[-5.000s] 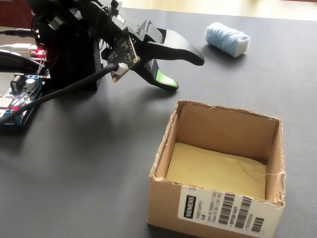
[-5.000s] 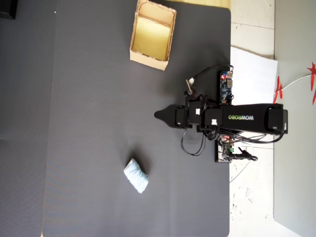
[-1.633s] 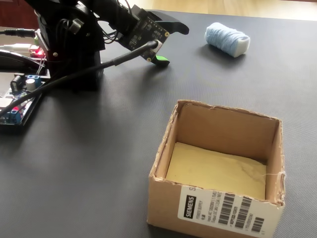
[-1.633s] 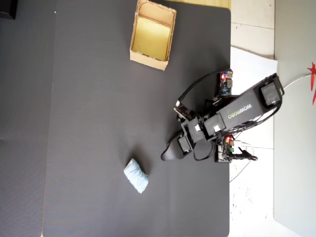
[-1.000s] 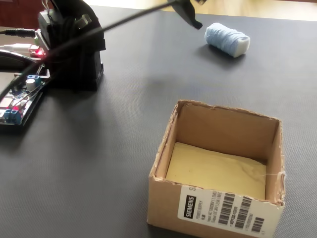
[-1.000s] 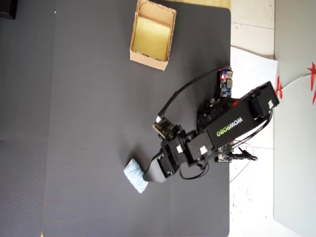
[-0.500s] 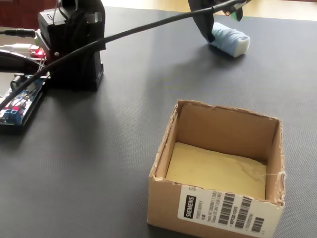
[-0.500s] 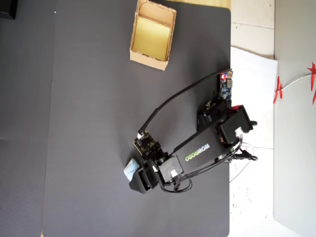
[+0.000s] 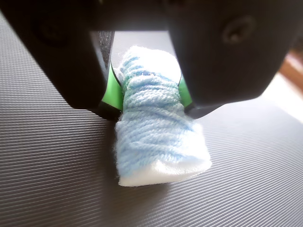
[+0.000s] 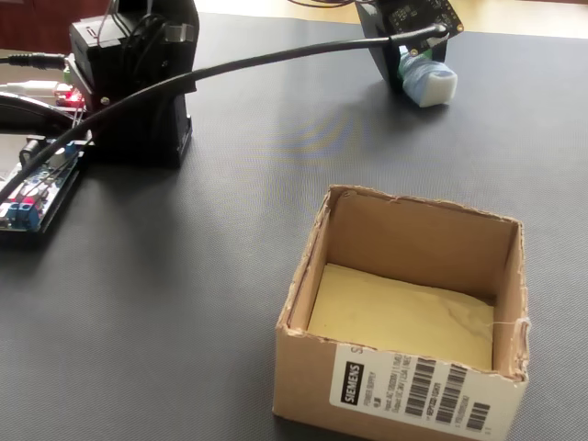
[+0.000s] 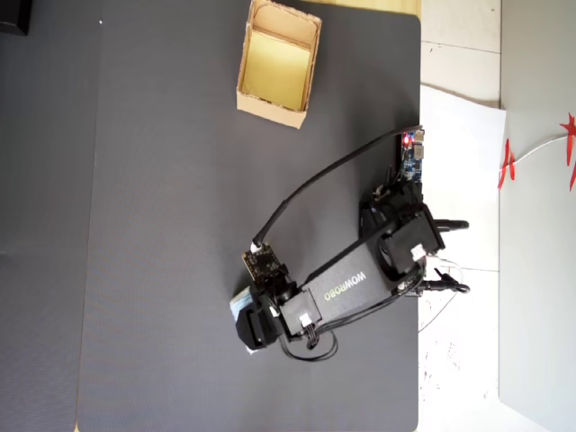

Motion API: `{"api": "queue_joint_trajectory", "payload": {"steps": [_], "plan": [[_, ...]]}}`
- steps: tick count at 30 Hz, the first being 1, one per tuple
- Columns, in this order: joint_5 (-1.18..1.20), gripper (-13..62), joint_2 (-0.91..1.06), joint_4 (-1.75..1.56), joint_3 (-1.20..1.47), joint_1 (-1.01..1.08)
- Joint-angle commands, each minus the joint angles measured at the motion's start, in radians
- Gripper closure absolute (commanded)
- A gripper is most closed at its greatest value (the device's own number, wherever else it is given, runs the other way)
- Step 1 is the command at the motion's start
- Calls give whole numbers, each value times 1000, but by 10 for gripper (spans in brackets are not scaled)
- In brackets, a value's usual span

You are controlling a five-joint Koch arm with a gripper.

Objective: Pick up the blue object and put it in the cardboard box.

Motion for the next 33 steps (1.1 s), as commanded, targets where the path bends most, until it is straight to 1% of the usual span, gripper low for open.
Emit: {"api": "queue_joint_trajectory", "payload": {"steps": [1, 3, 5, 10, 14, 22, 25, 28, 32, 33], "plan": [[3, 483, 21, -63, -12, -11], [-5, 482, 77, -132, 15, 0], [-6, 482, 190, -224, 83, 31], [2, 482, 387, -396, 261, 146], [2, 482, 577, -433, 416, 225], [2, 482, 884, -433, 634, 359], [3, 482, 1009, -434, 709, 442], [-17, 481, 1051, -431, 733, 488], [-137, 479, 1052, -445, 675, 595], [-206, 479, 1046, -459, 634, 701]]}}
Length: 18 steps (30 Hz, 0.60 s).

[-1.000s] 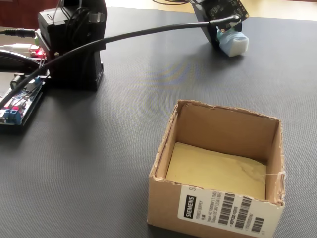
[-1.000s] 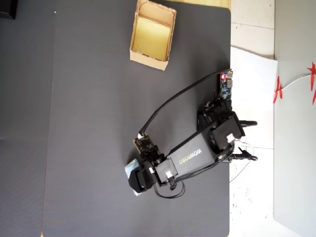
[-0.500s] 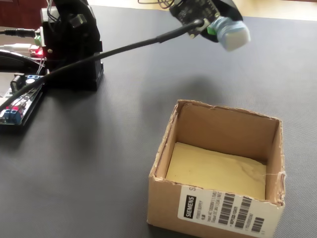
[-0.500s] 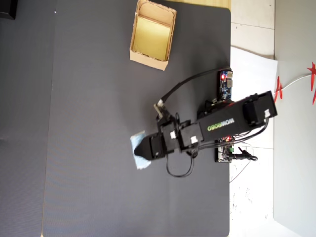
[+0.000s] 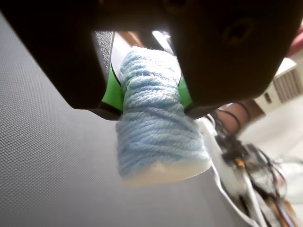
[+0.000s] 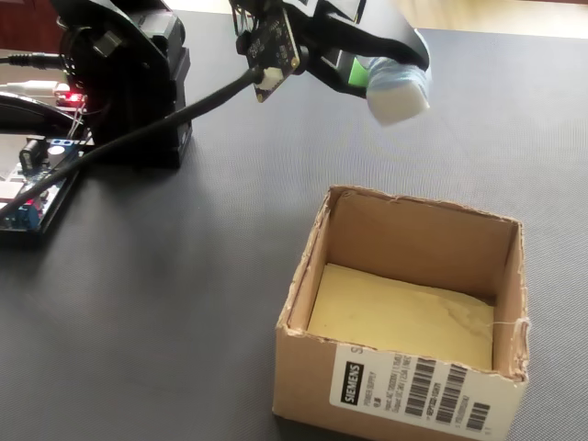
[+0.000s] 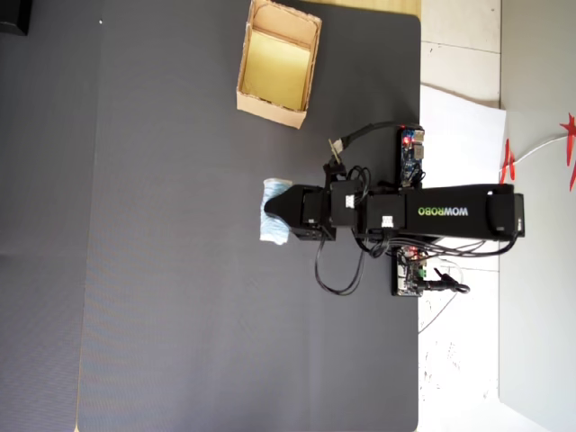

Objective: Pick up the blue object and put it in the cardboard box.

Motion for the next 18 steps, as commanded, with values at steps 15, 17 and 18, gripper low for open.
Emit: {"api": "queue_joint_trajectory", "payload": {"steps": [15, 17, 18], "plan": [[-365, 478, -295, -147, -446, 535], [-367, 476, -382, -146, -505, 597], [-367, 475, -396, -146, -509, 615]]}}
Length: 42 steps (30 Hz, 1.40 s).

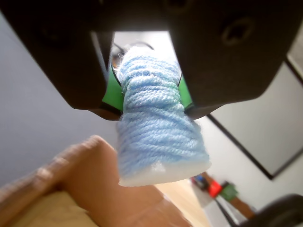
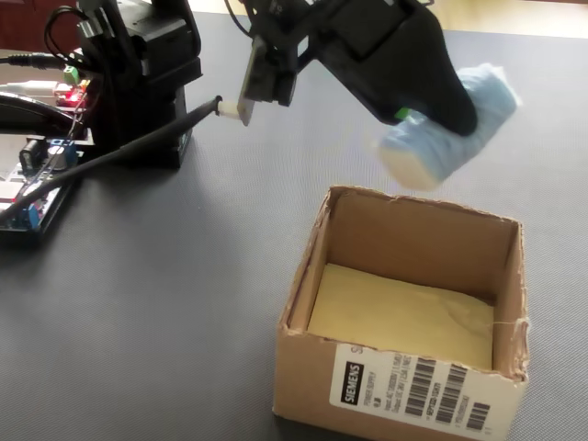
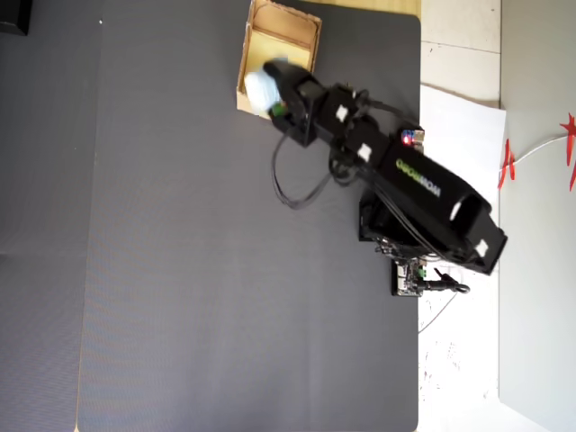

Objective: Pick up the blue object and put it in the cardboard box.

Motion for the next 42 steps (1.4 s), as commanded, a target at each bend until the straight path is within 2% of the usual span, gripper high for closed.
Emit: {"api": "queue_joint_trajectory", "payload": {"steps": [1, 4, 6, 8, 10, 19, 27, 38, 42], "plan": [[-20, 462, -14, -91, -81, 31], [15, 319, -43, -41, -101, 44], [18, 316, -38, -34, -86, 67], [51, 213, -37, -29, -78, 64], [74, 171, -29, -40, -61, 61], [371, 169, 3, -115, -6, 49], [779, 154, 114, -328, 170, -112], [798, 156, 482, -348, 612, -454], [755, 154, 489, -448, 769, -551]]}}
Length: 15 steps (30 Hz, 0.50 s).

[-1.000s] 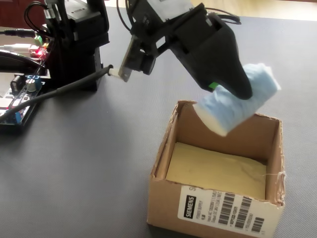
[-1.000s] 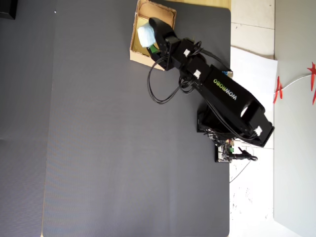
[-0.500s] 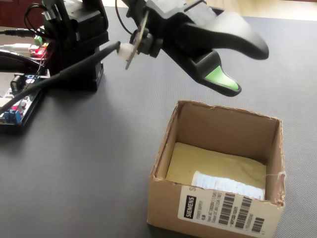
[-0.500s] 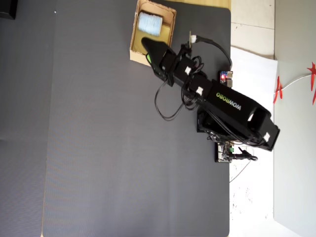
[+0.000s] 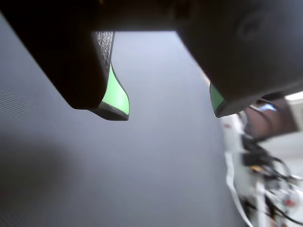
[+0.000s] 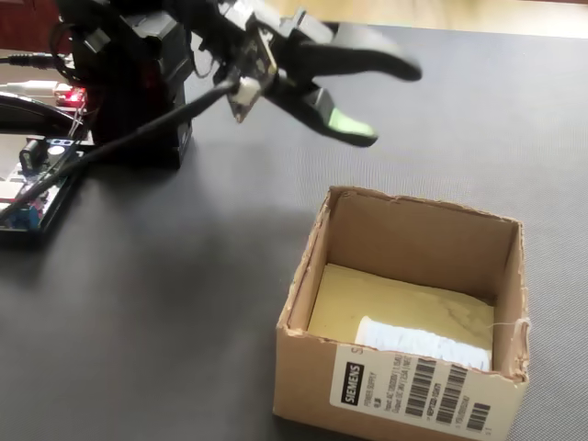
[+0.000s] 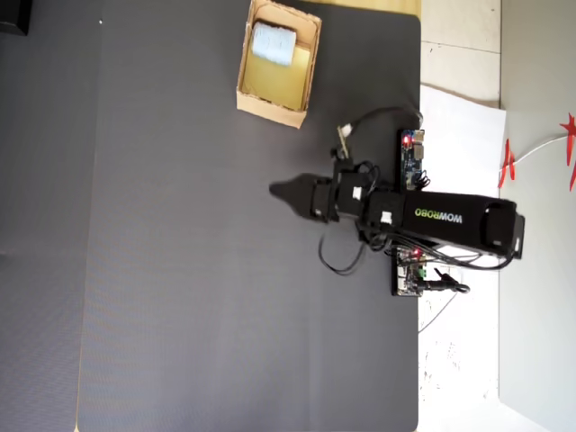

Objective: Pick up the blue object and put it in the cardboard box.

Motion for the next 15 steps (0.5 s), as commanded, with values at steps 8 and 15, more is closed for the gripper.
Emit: {"api": "queue_joint_trajectory", "payload": {"steps": [8, 15], "plan": [[-31, 149, 89, -74, 120, -57], [-32, 148, 89, 202, 120, -123]]}}
